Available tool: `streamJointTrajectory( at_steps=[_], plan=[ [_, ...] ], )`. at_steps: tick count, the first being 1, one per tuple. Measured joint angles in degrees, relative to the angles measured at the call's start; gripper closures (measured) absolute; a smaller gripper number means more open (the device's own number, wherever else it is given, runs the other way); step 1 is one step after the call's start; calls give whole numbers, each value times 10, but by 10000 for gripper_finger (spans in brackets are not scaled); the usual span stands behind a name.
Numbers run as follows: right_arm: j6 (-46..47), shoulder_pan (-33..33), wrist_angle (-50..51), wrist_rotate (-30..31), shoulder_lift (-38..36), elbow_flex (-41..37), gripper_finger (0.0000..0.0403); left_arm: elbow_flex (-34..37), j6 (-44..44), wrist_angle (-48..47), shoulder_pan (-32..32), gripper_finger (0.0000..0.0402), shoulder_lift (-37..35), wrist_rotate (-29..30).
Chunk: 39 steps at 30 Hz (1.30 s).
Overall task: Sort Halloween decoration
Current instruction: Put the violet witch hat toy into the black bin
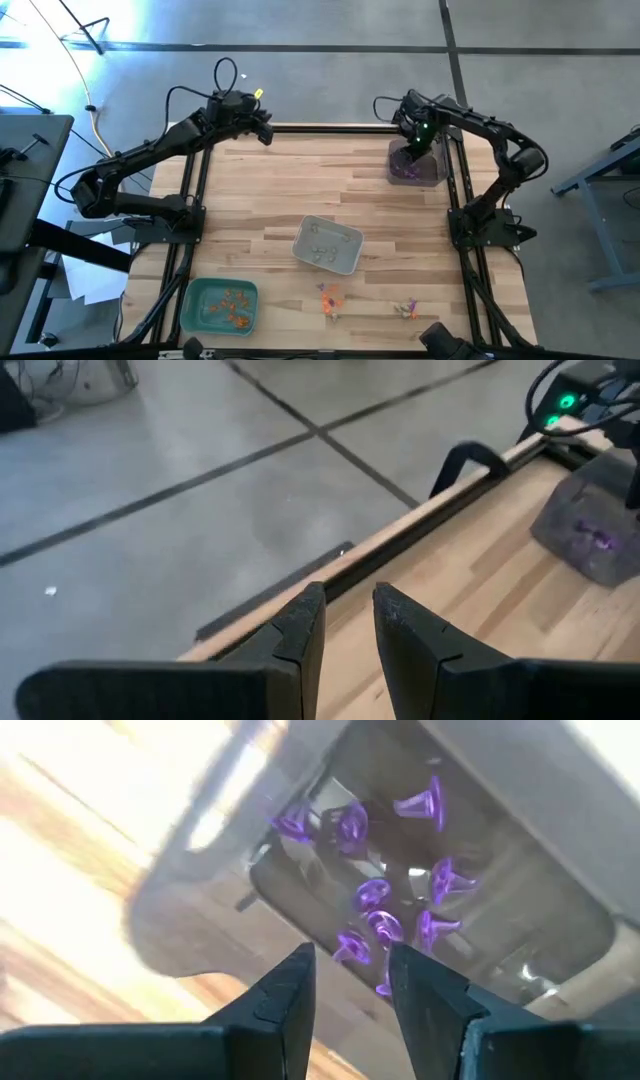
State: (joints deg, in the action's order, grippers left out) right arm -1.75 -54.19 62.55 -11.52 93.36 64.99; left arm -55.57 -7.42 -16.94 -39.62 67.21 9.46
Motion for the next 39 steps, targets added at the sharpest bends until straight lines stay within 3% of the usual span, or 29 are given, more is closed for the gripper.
streamJointTrajectory(
  at_steps=[8,14,20,26,33,36,39],
  plan=[
    [32,47,65,-6,-29,121,279,0,-54,32,0,326,0,-12],
    [113,133,73,-59,-80,173,279,0,-133,11,0,326,0,-127],
    [239,276,36,-42,-137,167,279,0,-224,6,0,326,0,-229],
    [362,434,-25,78,-151,166,279,0,-201,19,3,326,0,-265],
    [512,562,-31,261,-148,164,279,0,-222,71,9,326,0,-445],
    [518,600,-57,320,-145,135,279,0,-230,70,8,326,-1,-443],
    [519,618,-138,325,-149,69,279,0,-230,71,6,326,-11,-440]
  ],
)
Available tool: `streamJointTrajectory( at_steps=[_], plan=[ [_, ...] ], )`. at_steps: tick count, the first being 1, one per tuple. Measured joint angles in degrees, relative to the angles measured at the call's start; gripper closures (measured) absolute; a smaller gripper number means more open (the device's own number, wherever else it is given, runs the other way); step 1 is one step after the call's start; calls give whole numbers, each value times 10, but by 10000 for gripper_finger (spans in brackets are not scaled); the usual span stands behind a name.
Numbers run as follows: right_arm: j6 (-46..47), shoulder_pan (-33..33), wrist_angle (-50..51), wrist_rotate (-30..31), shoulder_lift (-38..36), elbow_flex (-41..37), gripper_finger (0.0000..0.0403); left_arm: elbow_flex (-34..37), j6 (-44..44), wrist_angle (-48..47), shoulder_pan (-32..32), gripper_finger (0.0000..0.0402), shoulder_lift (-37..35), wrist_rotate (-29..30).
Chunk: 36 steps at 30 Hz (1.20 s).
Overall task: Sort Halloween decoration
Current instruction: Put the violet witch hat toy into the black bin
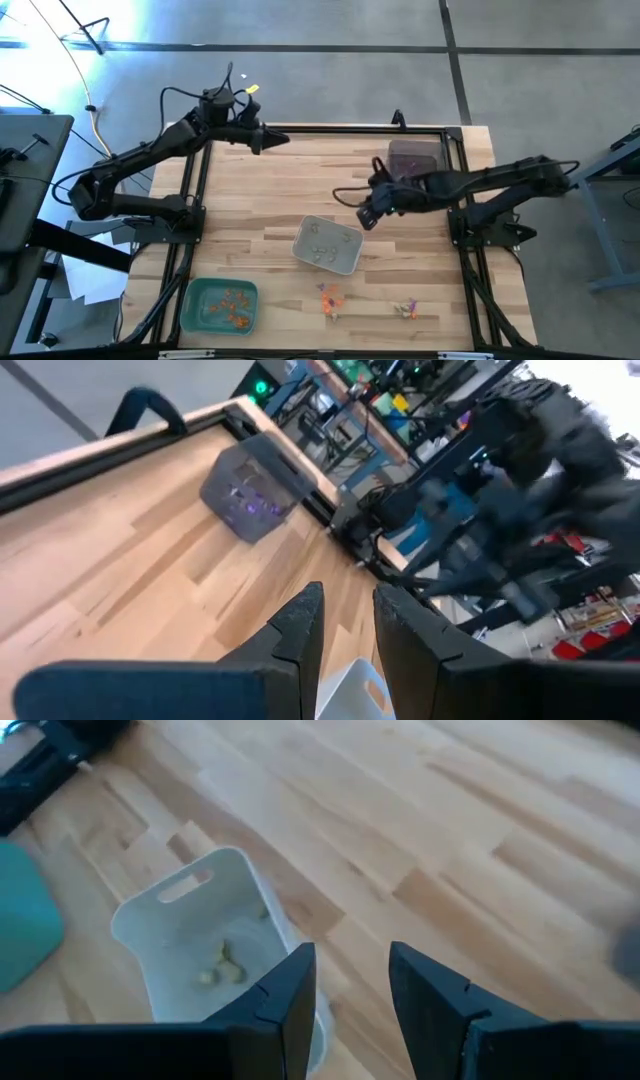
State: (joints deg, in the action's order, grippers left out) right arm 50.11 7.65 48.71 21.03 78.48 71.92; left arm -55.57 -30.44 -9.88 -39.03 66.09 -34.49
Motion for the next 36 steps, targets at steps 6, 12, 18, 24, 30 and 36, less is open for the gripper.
streamJointTrajectory(
  at_steps=[6,12,18,24,30,36],
  plan=[
    [0,4,-260,-29,-88,-187,279,0,-43,4,3,326,-35,5],
    [-13,17,-364,-52,-245,-358,279,0,-80,14,25,326,-86,100],
    [45,26,-380,-140,-359,-459,279,0,-90,71,53,326,-112,125],
    [50,26,-349,-256,-392,-469,279,0,-153,132,81,326,-127,122],
    [55,47,-185,-436,-392,-469,279,0,-150,123,85,326,-131,96],
    [54,104,-136,-450,-366,-470,279,0,-132,112,100,326,-129,96]
  ],
)
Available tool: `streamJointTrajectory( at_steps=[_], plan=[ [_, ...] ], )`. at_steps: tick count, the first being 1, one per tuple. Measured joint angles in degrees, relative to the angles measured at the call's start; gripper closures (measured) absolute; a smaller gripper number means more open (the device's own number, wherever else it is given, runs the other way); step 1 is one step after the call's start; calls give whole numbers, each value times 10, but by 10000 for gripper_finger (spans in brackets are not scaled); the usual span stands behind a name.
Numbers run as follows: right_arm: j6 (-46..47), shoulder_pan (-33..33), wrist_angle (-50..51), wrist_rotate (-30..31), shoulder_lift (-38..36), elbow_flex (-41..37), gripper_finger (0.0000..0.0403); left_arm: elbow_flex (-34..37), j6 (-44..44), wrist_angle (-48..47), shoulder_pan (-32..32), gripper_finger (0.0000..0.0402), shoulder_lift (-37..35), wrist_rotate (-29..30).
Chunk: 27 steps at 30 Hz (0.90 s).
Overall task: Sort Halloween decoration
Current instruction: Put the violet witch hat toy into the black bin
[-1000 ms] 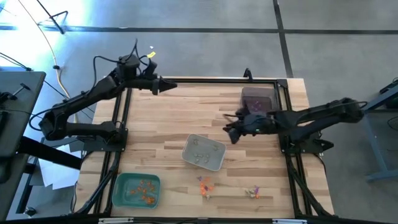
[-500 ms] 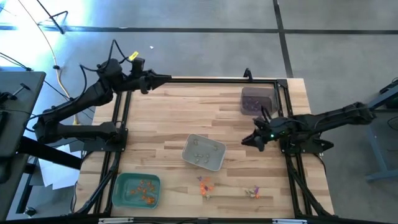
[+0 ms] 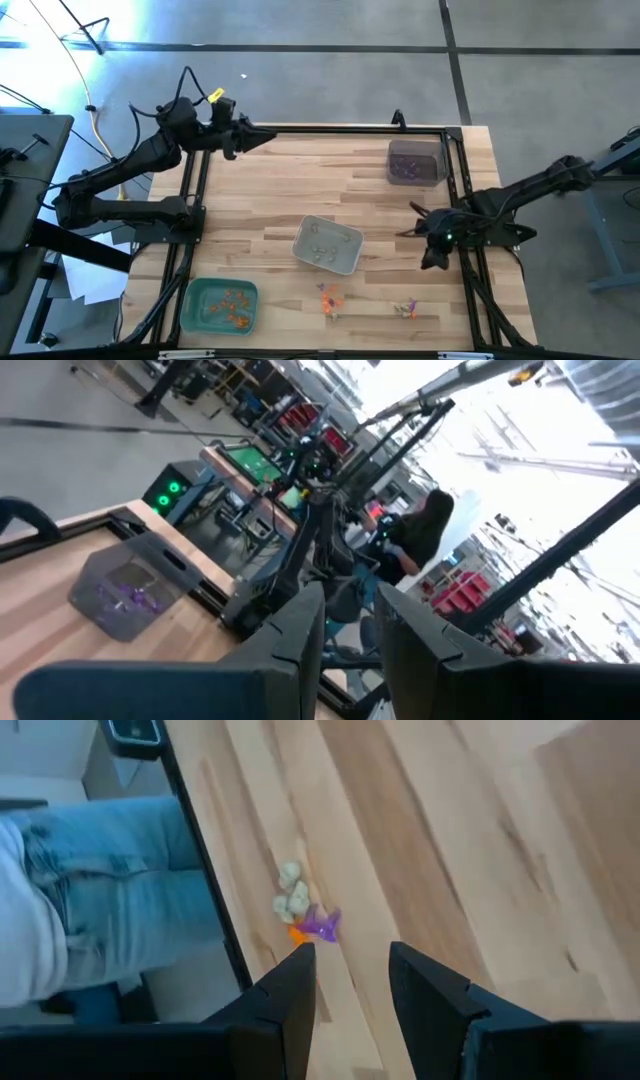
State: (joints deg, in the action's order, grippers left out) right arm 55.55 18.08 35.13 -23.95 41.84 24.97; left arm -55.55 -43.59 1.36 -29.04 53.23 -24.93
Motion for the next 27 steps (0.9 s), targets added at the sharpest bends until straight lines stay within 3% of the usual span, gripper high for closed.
streamJointTrajectory(
  at_steps=[12,17,27],
  plan=[
    [-9,134,-168,25,149,0,279,0,38,-3,25,326,0,0],
    [-65,175,-239,28,223,0,279,0,50,-7,29,326,0,0],
    [-227,195,-265,91,318,0,279,0,68,-20,29,326,0,0]
  ],
)
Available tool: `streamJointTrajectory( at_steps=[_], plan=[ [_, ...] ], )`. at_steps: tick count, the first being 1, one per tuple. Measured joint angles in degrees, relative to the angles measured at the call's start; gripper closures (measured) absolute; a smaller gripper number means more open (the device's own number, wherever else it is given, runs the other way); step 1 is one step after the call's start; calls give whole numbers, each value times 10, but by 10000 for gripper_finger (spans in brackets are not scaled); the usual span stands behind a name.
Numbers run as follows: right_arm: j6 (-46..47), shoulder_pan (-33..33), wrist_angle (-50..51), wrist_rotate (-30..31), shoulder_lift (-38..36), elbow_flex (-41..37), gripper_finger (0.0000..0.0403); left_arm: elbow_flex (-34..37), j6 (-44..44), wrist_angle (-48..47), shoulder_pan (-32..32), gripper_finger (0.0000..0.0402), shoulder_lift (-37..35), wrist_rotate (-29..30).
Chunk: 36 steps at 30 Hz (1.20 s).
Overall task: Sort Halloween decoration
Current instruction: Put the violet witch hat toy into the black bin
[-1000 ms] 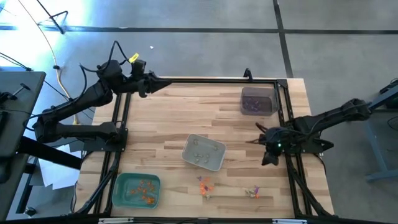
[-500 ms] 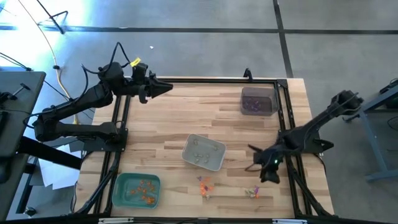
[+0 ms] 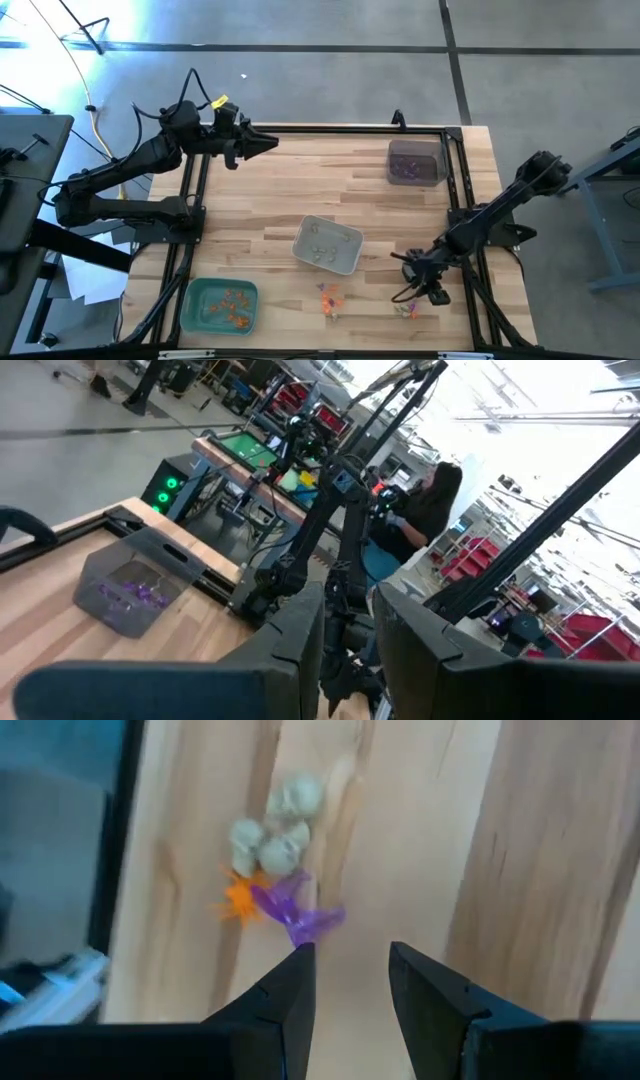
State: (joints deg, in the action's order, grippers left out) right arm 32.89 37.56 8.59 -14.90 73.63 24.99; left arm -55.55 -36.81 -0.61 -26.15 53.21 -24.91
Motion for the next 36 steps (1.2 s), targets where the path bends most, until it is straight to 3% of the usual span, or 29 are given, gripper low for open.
streamJointTrajectory(
  at_steps=[6,15,22,36],
  plan=[
    [-32,0,-27,-21,37,0,279,0,0,-11,0,326,0,0],
    [1,4,-87,-26,39,0,295,0,-4,-29,0,326,0,0],
    [2,32,-88,-27,39,0,315,0,-4,-31,0,326,0,0],
    [9,39,-80,1,69,0,315,0,-1,-31,0,326,0,0]
  ],
)
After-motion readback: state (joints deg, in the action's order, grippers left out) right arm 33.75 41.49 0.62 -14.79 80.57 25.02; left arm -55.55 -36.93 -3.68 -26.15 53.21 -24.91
